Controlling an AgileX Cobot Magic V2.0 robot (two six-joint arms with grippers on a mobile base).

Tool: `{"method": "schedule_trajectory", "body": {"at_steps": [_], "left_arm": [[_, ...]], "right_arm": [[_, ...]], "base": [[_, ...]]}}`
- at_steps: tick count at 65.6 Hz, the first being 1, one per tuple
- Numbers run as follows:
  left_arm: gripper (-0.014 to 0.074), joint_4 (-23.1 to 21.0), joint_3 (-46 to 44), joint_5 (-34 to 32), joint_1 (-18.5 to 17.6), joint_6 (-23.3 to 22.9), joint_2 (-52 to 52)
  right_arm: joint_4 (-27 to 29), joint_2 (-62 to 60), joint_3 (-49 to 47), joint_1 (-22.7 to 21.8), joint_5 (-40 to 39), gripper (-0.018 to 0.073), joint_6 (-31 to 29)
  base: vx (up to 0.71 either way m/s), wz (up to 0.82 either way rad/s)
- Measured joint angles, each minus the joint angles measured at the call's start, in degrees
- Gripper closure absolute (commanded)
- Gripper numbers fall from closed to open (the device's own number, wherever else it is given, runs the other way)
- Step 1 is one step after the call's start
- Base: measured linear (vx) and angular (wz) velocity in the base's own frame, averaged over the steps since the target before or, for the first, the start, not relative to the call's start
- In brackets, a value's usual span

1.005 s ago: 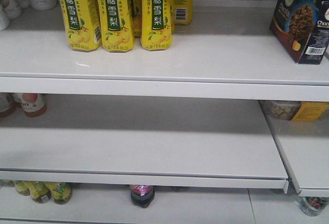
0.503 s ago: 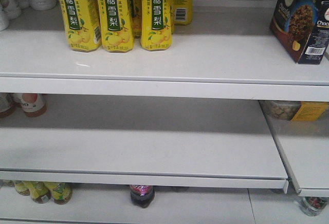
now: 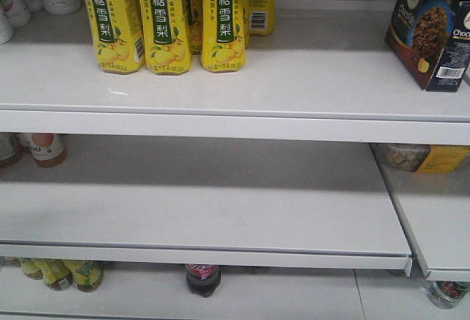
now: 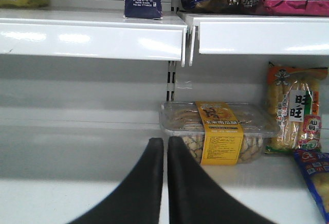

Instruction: Left arm holds basket, right arm returns cookies

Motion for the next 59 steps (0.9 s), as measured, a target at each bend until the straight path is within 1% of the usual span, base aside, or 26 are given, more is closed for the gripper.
{"method": "schedule_trajectory", "body": {"at_steps": [48,59], "left_arm": [[0.0599,0.13,0.00,0.00,0.00,-0.05,0.00],[0.0599,0.17,0.00,0.00,0.00,-0.05,0.00]], "right_arm": [[0.00,0.00,0.00,0.00,0.00,0.0570,-0.21],[-2.76,-0.37,1.08,0.00,-0.83,0.0570,-0.49]], "base": [[0.00,0.00],[0.00,0.00]]}}
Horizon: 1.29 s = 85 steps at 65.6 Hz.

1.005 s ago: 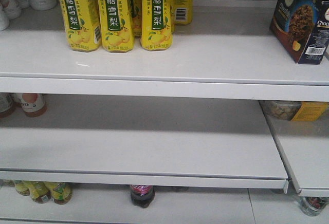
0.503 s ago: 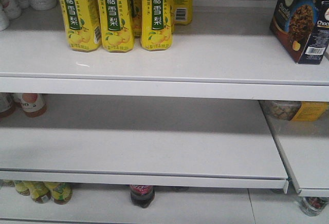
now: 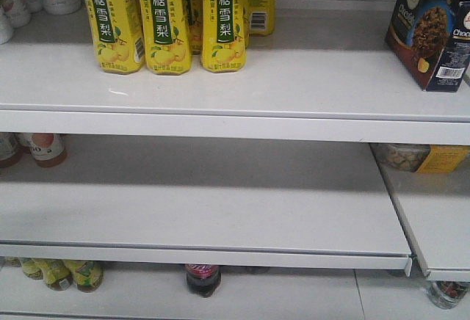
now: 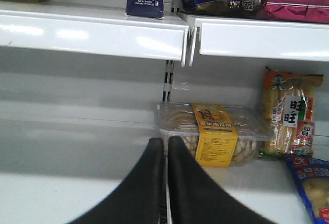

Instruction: Left arm holds basket, right arm returns cookies

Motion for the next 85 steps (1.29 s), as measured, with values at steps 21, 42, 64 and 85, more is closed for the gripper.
{"method": "schedule_trajectory", "body": {"at_steps": [21,42,64,85], "left_arm": [[0.0599,0.00,0.00,-0.06,0.00,0.00,0.00],[0.0599,0.00,0.00,-0.01,0.00,0.00,0.00],[0.0599,0.00,0.00,-0.01,0.00,0.00,0.00],[0.0599,0.00,0.00,-0.01,0.00,0.00,0.00]], "right_arm": [[-1.77,-6.01,2.88,0.10,-2.20,0.0570,1.21],[-5.13,-6.08,2.88,2.40,-2.20,0.0570,8.48],[-5.59,-6.08,2.88,3.98,-2.14,0.0570,9.47],[-5.59,-6.08,2.88,3.98,-2.19,0.0570,9.51]], "base": [[0.00,0.00],[0.00,0.00],[0.00,0.00],[0.00,0.00]]}}
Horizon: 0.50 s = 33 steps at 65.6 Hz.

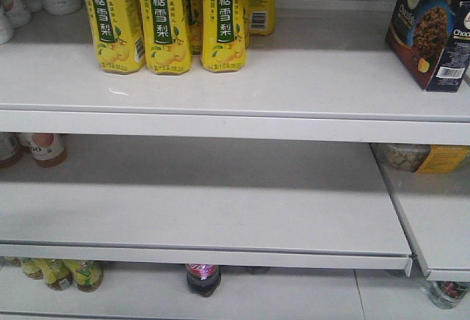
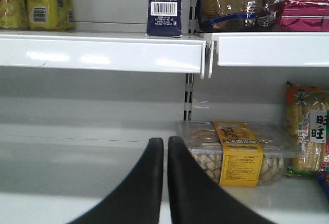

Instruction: Left arm holds basket, right arm returns cookies

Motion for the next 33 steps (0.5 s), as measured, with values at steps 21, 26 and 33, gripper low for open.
{"method": "schedule_trajectory", "body": {"at_steps": [21,26,33], "left_arm": [[0.0599,0.00,0.00,0.00,0.00,0.00,0.00],[0.0599,0.00,0.00,0.00,0.00,0.00,0.00],[0.0599,0.00,0.00,0.00,0.00,0.00,0.00]], "right_arm": [[0.00,0.00,0.00,-0.02,0.00,0.0570,0.00],[0.00,0.00,0.00,0.00,0.00,0.0570,0.00],[0.00,0.00,0.00,0.00,0.00,0.0570,0.00]], "base": [[0.00,0.00],[0.00,0.00],[0.00,0.00]]}}
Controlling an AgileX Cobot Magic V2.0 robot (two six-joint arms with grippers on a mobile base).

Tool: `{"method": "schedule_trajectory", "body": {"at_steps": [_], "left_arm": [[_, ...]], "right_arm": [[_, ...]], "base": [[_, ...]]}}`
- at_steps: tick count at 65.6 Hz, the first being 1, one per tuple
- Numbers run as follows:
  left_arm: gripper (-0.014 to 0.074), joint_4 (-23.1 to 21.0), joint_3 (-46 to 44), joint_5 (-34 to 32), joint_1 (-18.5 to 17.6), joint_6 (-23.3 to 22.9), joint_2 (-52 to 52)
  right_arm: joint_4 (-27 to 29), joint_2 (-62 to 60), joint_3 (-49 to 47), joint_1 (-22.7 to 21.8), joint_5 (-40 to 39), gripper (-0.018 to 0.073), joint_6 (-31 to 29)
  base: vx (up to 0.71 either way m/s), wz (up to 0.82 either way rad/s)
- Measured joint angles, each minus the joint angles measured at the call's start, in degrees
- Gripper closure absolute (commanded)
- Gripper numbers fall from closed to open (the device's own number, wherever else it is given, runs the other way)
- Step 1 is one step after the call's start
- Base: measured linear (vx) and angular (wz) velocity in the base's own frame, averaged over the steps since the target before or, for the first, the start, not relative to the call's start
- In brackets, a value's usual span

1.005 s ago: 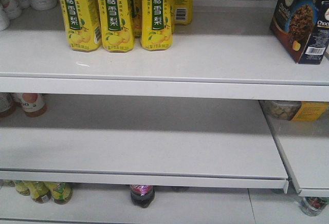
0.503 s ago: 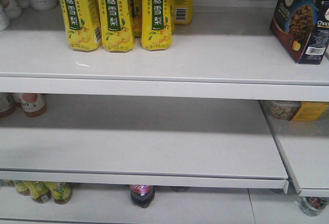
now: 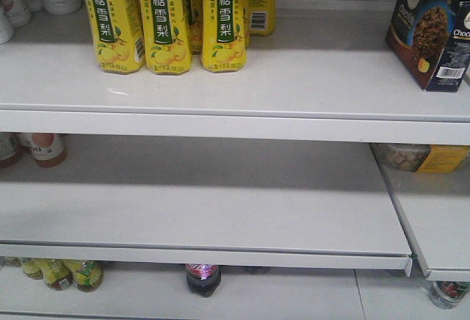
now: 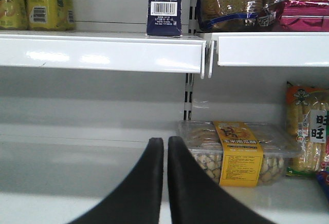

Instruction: Left arm holds basket, right arm returns cookies

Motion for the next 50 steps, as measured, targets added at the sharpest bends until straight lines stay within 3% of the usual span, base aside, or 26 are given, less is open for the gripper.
{"method": "schedule_trajectory", "body": {"at_steps": [50], "left_arm": [[0.0599,0.00,0.00,0.00,0.00,0.00,0.00]], "right_arm": [[0.00,0.00,0.00,0.00,0.00,0.0570,0.00]], "base": [[0.00,0.00]]}}
